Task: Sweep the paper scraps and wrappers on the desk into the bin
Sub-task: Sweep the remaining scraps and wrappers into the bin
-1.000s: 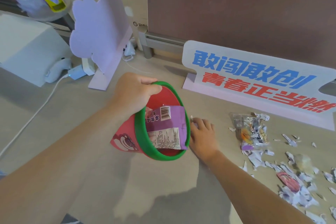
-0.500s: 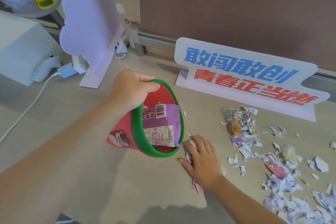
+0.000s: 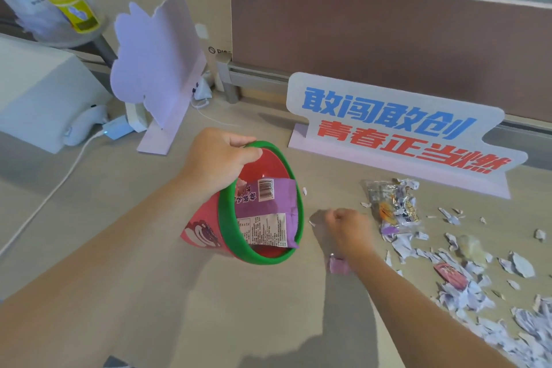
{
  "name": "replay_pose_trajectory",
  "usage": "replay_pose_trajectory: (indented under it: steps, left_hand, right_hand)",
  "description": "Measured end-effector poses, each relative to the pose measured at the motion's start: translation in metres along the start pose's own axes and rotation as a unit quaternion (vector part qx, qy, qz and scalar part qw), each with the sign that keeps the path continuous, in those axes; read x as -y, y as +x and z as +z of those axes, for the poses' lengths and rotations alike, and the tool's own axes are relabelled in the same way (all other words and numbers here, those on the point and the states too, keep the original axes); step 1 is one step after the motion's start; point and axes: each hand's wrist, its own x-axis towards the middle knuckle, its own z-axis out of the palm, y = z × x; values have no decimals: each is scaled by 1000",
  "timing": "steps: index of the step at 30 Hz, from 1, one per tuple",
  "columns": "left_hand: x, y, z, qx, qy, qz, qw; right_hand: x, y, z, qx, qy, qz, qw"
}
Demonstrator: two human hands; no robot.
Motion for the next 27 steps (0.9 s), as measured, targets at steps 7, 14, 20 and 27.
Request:
replay_pose_trajectory:
  steps: [7, 14, 20, 27]
  left_hand:
    - [4, -4, -8, 4, -3, 17, 1000]
    - [11, -5, -20, 7, -4, 33, 999]
    - [14, 1, -25, 18, -11, 32, 999]
    - [16, 7, -21, 16, -8, 29, 999]
  right_hand:
    - [139, -23, -13, -97, 387, 32, 917]
    - [159, -56, -3, 95, 335, -92, 933]
    - [60, -69, -29, -96, 313, 42, 944]
    - [68, -66, -15, -78, 345, 76, 932]
